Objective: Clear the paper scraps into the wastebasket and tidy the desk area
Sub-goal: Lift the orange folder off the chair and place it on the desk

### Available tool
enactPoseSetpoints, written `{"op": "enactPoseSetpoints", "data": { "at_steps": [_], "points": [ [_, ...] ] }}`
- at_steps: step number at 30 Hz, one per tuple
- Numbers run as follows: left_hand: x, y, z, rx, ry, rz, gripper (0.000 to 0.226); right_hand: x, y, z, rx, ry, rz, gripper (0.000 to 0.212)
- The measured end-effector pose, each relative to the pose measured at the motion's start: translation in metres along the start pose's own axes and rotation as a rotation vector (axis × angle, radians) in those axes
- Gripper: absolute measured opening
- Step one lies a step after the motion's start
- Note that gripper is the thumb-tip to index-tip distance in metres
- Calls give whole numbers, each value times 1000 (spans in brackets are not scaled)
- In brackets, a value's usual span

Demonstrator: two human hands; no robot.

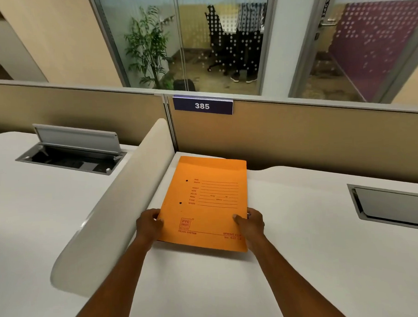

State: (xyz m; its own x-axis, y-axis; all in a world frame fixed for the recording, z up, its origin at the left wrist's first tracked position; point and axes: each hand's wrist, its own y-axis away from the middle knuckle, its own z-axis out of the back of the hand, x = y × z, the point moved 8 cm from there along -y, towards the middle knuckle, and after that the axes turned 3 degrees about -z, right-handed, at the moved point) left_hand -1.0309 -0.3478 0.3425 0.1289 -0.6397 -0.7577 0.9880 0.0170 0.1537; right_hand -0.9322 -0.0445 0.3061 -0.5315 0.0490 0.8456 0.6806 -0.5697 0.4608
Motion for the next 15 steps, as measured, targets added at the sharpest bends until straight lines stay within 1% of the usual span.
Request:
{"op": "enactPoseSetpoints", "data": {
  "at_steps": [5,7,12,15],
  "points": [
    [-5,-16,-3,-59,-7,-13,25,1,-17,-15,-28,35,-12,32],
    [2,-26,-6,-69,-6,7,26,2,-27,-25,-34,64,-8,31],
    [26,-45,-4,-130,-86,31,14,12,-37,-42,-35,128,37,34],
    [25,-50,-3,-167,-122,32,13,12,-37,-47,-47,148,49,36]
  ]
}}
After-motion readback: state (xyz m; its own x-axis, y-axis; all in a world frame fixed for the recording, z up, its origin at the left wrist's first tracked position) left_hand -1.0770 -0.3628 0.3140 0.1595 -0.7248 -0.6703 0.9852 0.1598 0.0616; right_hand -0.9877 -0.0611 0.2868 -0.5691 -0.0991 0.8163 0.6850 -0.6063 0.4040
